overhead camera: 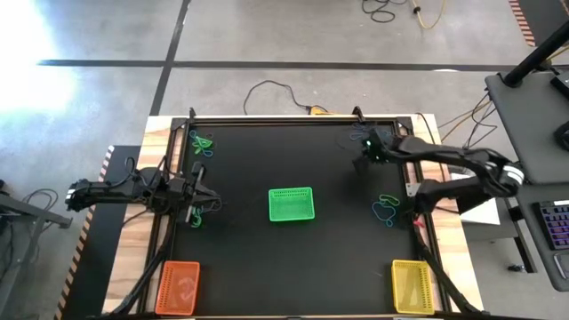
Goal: Sort rubber bands into baskets
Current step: Put the violet rubber band into the green basket
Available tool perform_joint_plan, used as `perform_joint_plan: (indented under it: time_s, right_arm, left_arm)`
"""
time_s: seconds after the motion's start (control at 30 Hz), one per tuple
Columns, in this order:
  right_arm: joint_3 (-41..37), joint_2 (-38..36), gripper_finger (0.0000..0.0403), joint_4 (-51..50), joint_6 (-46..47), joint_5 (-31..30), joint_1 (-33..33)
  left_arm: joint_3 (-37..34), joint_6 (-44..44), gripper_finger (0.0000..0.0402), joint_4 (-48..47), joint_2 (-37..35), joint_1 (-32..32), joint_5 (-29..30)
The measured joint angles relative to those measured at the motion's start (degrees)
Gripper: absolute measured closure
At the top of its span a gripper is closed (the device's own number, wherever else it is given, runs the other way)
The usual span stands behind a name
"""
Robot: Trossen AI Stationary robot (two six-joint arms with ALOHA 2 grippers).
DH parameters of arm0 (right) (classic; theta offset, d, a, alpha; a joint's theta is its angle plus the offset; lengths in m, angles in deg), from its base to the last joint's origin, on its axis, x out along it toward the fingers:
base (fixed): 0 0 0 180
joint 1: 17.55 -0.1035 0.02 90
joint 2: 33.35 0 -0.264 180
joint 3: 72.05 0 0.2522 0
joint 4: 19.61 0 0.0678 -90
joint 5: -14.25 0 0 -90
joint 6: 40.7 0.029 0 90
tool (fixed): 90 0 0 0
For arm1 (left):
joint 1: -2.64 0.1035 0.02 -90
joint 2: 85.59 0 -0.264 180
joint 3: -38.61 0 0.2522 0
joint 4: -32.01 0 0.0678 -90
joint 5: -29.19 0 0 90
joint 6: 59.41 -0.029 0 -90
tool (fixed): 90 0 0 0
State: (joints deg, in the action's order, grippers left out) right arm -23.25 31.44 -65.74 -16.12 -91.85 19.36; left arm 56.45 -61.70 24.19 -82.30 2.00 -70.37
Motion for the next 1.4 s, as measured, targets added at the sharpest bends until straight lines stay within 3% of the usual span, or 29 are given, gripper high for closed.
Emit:
perform_joint_plan:
  time_s: [0.33, 0.6, 0.93, 1.17, 1.4]
  right_arm:
    - [4.3, 13.1, 0.0232, -0.1, -1.2, 4.5, 10.1]
    - [5.0, 16.5, 0.0244, 4.3, -1.6, 11.4, 13.1]
    - [5.1, 17.0, 0.0265, 4.6, -1.1, 10.6, 14.7]
    - [5.1, 17.0, 0.0305, 4.9, 0.0, 9.3, 14.7]
    - [5.1, 17.7, 0.0385, 5.0, -0.8, 7.5, 14.1]
  left_arm:
    - [0.0, 0.0, 0.0402, 0.0, 0.0, 0.0, 0.0]
    - [0.0, 0.0, 0.0402, 0.0, 0.0, 0.0, 0.0]
    - [0.0, 0.0, 0.0402, 0.0, 0.0, 0.0, 0.0]
    - [0.0, 0.0, 0.0402, 0.0, 0.0, 0.0, 0.0]
    - [0.0, 0.0, 0.0402, 0.0, 0.0, 0.0, 0.0]
